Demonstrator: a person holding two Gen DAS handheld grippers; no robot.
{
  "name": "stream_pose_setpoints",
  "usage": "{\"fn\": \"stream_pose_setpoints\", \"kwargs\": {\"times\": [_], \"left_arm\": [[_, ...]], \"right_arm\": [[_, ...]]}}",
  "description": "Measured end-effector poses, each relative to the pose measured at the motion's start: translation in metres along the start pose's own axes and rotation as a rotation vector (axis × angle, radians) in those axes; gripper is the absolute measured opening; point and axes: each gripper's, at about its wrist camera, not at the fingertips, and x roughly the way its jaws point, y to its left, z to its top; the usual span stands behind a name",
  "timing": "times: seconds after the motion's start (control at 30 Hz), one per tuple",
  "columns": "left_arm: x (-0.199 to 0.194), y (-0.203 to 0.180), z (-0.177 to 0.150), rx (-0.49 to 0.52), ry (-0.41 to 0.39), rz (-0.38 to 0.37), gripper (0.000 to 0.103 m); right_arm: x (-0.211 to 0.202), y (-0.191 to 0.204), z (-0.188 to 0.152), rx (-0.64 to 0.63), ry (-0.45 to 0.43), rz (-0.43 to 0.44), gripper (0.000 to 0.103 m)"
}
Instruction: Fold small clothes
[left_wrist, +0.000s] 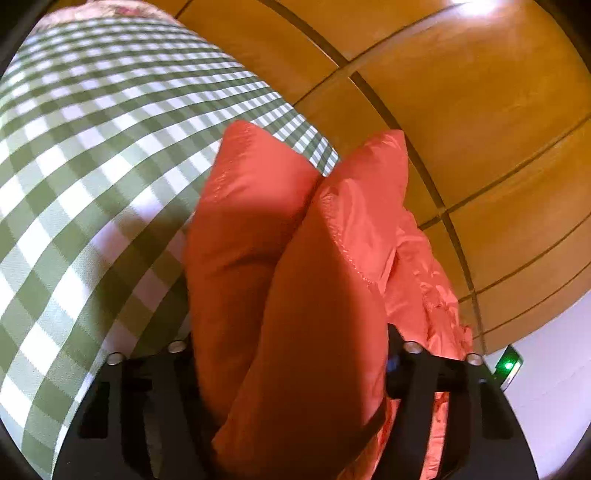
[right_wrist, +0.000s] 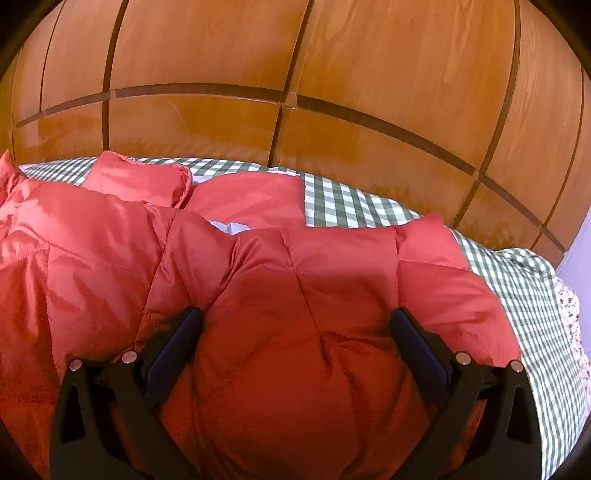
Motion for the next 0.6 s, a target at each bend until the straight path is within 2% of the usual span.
{"fn": "stream_pose_setpoints", "kwargs": {"times": [0.07,0.17,0.2,0.27,0.33,0.4,0.47,0.53,0.57,0.6], "left_arm": [[-0.004,0.004,0.000,-0.027,0.003,-0.024,0.050],[-0.010,0.004,-0.002,-0.029,0.008,-0.026,0.050],[-0.012,0.006,-0.004,-0.032,0.009,-0.024,0.057],[-0.018,0.009,-0.007,-0.029,0.007,-0.028,0.063],[-0.023,0.007,-0.011,-0.007,-0.001,-0.053,0.074],[-0.023,0.002,-0.015,0.028,-0.010,-0.070,0.086],[-0.019,-0.006,-0.018,0.051,-0.020,-0.055,0.092],[-0.013,-0.011,-0.018,0.052,-0.022,-0.027,0.095],[-0.011,-0.012,-0.017,0.030,-0.021,-0.023,0.094],[-0.008,-0.012,-0.014,0.001,-0.023,-0.025,0.089]], "right_arm": [[-0.005,-0.004,0.002,0.000,0.016,0.020,0.101],[-0.032,-0.005,-0.002,-0.016,0.000,-0.001,0.101],[-0.045,-0.006,-0.006,-0.021,-0.029,0.007,0.101],[-0.072,-0.002,-0.021,-0.065,-0.073,0.022,0.101],[-0.089,0.003,-0.040,-0.120,-0.093,-0.001,0.101],[-0.094,0.005,-0.057,-0.127,-0.088,0.005,0.101],[-0.087,0.004,-0.069,-0.095,-0.068,0.035,0.101],[-0.074,0.001,-0.072,-0.058,-0.013,0.077,0.101],[-0.070,0.000,-0.070,-0.049,0.001,0.091,0.101],[-0.067,0.000,-0.070,-0.045,0.006,0.097,0.101]]}}
